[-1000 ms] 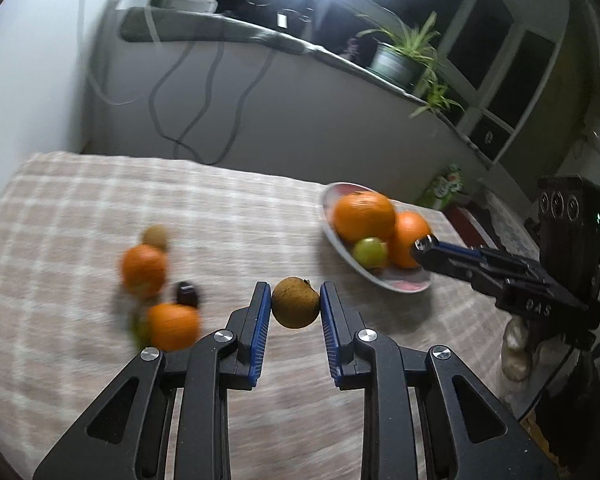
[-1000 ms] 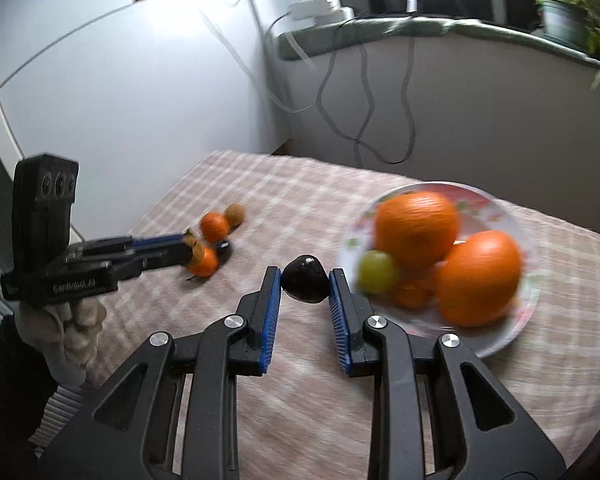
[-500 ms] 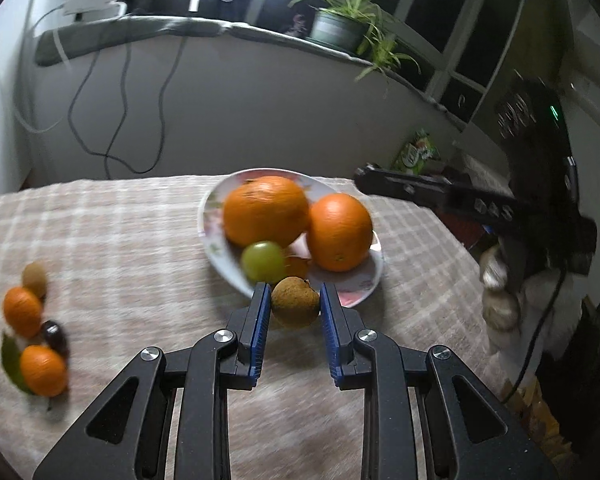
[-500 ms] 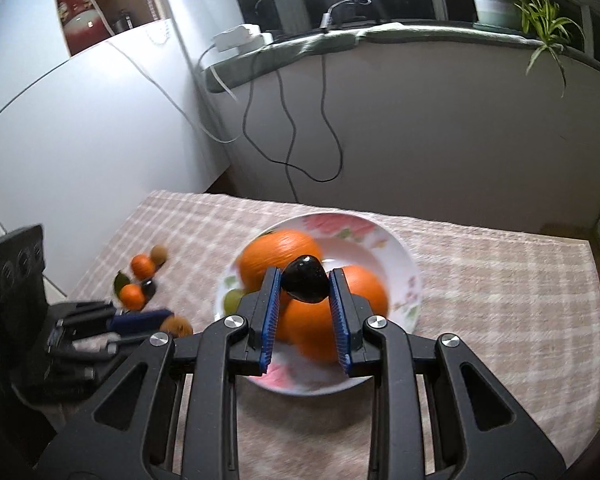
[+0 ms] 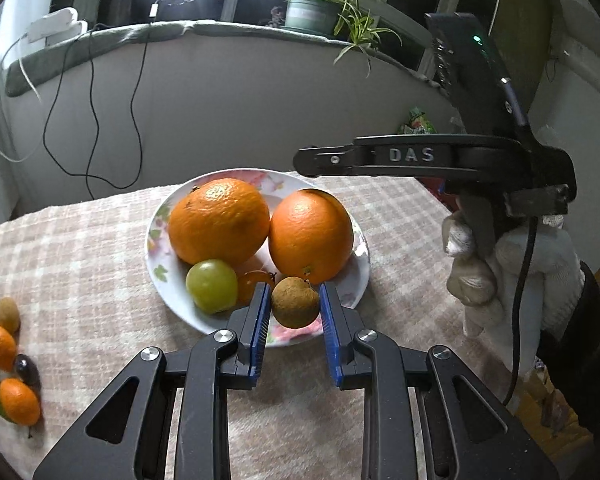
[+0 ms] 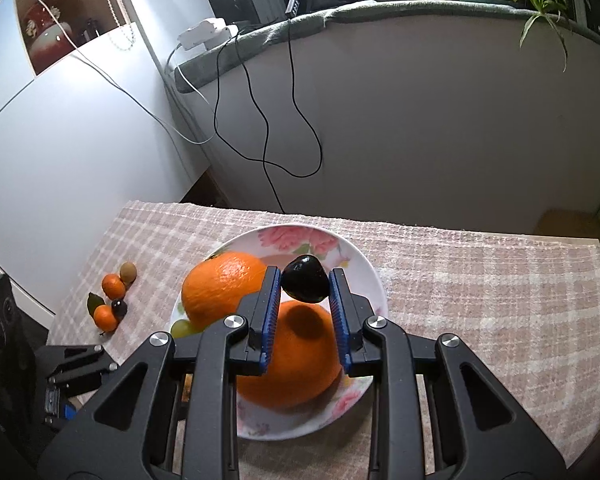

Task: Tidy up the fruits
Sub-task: 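Place the brown fruit and the plum on the plate and open both tools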

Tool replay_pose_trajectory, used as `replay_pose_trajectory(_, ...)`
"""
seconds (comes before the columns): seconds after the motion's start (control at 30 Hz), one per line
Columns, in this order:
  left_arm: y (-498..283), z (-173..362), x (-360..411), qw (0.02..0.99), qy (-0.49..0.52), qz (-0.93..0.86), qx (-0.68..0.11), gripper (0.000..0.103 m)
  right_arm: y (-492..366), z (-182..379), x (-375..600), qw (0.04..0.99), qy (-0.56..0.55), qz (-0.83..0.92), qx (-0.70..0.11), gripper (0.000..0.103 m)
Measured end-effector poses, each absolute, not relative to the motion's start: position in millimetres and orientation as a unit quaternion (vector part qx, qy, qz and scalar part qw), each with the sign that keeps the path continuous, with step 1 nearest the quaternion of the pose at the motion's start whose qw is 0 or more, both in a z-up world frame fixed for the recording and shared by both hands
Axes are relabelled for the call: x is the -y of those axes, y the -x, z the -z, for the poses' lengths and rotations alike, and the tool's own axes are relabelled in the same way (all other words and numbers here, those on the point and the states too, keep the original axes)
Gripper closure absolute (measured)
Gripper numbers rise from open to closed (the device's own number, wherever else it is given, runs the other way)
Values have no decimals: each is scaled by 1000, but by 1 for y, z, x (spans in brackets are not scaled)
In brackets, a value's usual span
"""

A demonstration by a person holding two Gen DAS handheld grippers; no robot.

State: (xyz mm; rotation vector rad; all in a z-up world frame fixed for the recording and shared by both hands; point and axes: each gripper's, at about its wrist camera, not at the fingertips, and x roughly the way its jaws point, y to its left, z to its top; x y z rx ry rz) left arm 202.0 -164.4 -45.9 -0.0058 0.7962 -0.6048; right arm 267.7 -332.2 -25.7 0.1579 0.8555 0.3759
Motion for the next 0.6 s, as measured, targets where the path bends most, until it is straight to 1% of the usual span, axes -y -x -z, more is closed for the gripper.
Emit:
replay_pose_trajectory(0.4, -202, 45, 171, 884, -17, 283, -371, 79, -278, 28, 324, 887, -71, -186, -416, 77)
replay_pose_trajectory(0.5, -200, 44, 173, 886, -25, 280, -369, 79, -279, 28, 324, 887, -72, -185, -417, 76)
replay_pose_trajectory(0.53, -200, 44, 174, 886, -28, 279, -370, 78, -279, 27, 324, 888, -72, -185, -416, 67)
replay_pose_trajectory(0.57, -200, 44, 174, 886, -28, 277, -370, 76, -278, 27, 324, 889, -72, -184, -413, 60)
replay_pose_trajectory(0.6, -201, 44, 173, 887, -26, 275, -370, 73, -277, 26, 324, 891, -72, -184, -409, 46)
